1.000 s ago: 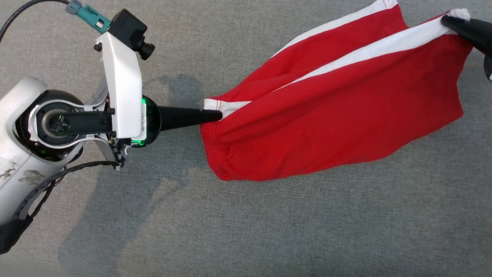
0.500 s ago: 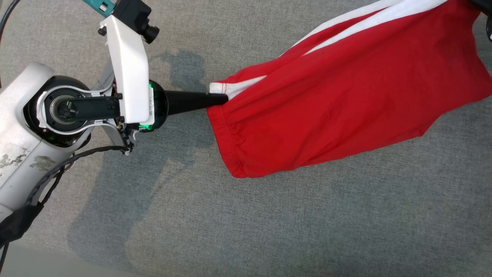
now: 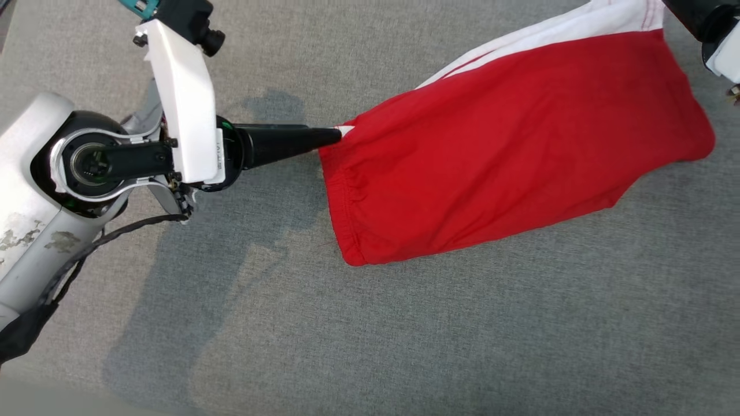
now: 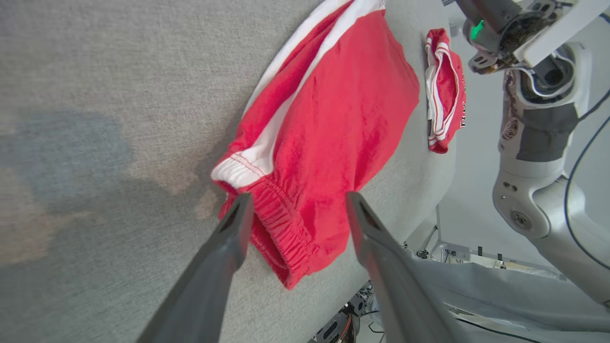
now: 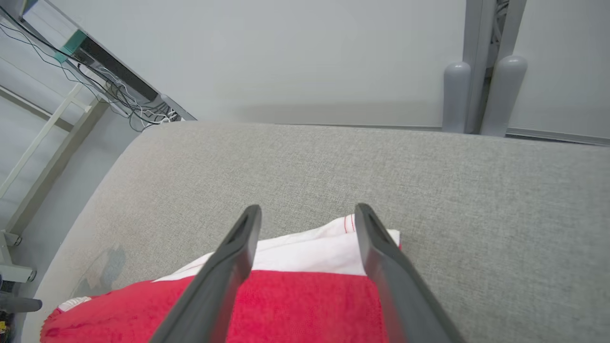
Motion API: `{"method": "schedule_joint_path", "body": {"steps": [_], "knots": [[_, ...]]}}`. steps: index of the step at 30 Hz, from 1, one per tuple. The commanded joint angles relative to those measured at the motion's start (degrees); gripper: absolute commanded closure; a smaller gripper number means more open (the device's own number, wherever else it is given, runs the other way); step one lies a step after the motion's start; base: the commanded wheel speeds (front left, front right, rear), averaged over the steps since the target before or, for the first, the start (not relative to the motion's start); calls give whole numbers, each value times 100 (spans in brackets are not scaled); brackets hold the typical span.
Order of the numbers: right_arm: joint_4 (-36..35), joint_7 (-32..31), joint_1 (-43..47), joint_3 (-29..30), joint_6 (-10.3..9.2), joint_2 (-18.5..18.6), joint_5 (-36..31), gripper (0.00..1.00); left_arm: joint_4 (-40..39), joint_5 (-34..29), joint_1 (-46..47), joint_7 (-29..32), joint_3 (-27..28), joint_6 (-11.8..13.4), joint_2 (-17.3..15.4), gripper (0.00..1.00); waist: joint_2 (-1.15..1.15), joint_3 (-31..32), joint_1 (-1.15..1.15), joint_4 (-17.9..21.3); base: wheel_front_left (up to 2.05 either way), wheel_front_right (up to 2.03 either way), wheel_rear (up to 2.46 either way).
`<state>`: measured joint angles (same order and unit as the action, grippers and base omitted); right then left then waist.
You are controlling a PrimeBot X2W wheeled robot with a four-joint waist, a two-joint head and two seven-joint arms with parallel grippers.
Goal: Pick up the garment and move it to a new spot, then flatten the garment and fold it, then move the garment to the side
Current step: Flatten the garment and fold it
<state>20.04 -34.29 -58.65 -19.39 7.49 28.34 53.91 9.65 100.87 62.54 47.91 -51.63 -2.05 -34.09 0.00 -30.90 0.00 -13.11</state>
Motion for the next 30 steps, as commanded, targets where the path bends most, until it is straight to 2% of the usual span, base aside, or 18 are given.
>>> {"method": "schedule_joint_path", "body": {"steps": [1,4,8,11,14,18,24,27,30], "knots": [[-53,196,112,-43,4,80,60,0,-12,-99,-54,-129,57,-74,-71,0,0,145,0,65,0,0,0],[-162,746,324,-132,4,171,122,0,-59,-510,-161,-646,116,-204,-174,0,0,366,0,132,0,0,0],[-139,1495,700,-192,4,299,42,0,-121,-1099,-493,-1703,279,-294,-235,0,0,676,0,196,0,0,0],[8,1964,1018,-143,4,313,21,0,-230,-1462,-830,-2567,424,-240,-214,0,0,886,0,205,0,0,0],[195,2267,1360,-87,4,318,48,0,-389,-1990,-1212,-3458,470,-55,-225,0,0,1059,0,175,0,0,0],[436,2422,1692,-123,4,292,89,0,-683,-2552,-1795,-4508,514,358,-166,0,0,1156,0,83,0,0,0],[940,2261,1730,-204,4,298,118,0,-1055,-3122,-2562,-5825,558,897,98,0,0,1074,0,-189,0,0,0],[1261,2107,1583,-204,4,344,144,0,-1158,-3361,-2813,-6191,692,991,340,0,0,991,0,-382,0,0,0],[1602,1902,1448,-247,4,382,110,0,-1158,-3812,-3063,-6296,854,1048,592,0,0,929,0,-572,0,0,0]]}}
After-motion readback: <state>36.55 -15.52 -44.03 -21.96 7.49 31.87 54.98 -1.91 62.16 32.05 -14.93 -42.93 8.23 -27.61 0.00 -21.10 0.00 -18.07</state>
